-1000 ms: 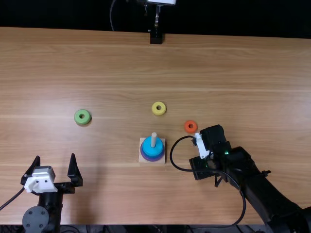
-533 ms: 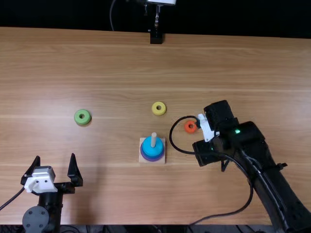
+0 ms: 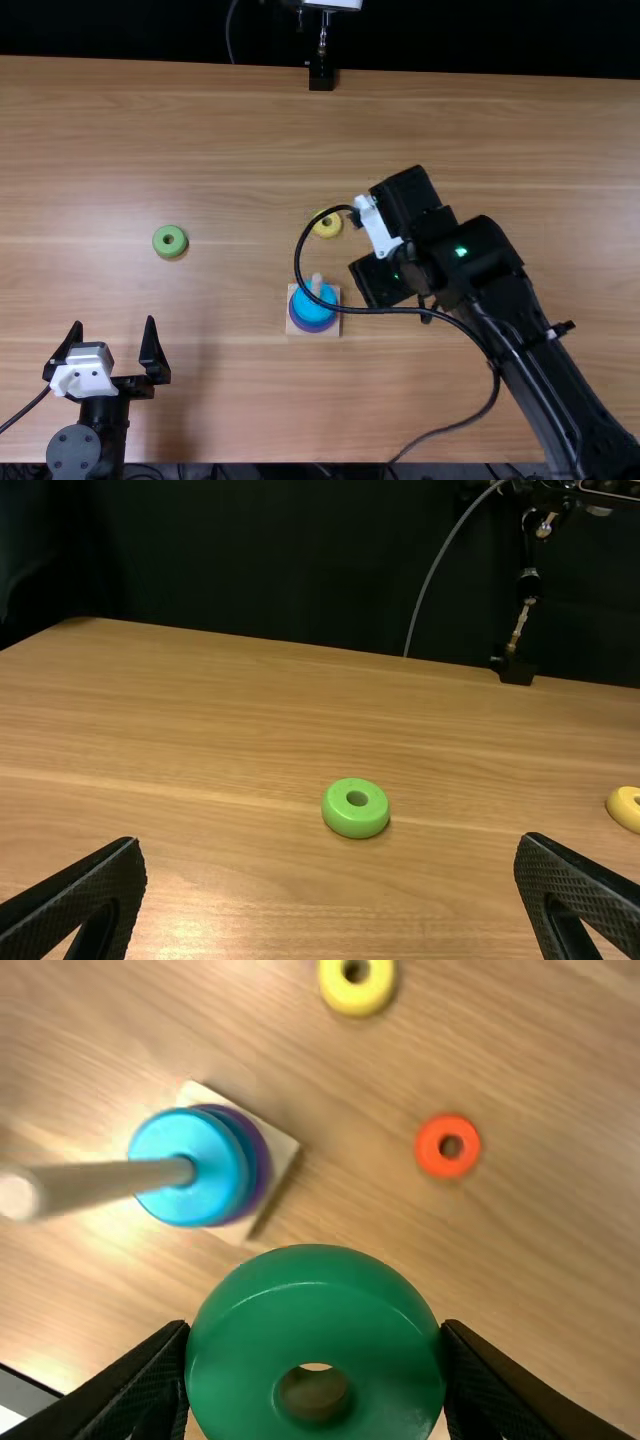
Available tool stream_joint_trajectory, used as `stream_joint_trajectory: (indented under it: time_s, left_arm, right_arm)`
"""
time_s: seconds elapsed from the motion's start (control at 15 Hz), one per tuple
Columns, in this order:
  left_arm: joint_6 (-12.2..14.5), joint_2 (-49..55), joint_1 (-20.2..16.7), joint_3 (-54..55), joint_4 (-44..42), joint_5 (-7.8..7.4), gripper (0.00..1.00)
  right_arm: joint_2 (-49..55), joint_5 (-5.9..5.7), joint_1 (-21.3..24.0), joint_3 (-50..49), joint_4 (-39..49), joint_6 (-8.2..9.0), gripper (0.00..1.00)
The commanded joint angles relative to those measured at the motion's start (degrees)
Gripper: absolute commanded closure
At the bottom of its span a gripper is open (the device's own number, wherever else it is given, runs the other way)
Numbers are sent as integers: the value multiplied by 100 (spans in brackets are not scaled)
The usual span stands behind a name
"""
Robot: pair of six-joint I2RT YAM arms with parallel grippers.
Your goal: Build the Hanoi tower: stack the rings onto the peg from bottom to top in this color order: purple, dark blue, light blue, dark green, light green, yellow, orange.
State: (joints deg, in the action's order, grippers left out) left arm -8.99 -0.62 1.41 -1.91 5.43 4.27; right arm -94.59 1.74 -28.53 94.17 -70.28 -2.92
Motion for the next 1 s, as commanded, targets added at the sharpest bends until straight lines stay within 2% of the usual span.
stream_joint_trajectory:
  time_s: [0.0, 0.4, 0.93]
  left_arm:
    - [56, 62, -44, 191, 37, -5, 0]
    - [56, 62, -44, 191, 37, -5, 0]
    - [56, 62, -44, 191, 37, -5, 0]
  right_arm:
    - [-86, 16, -152, 365, -2, 7, 100]
    - [-447, 16, -759, 1077, -13, 28, 100]
    - [-754, 27, -987, 1077, 61, 49, 100]
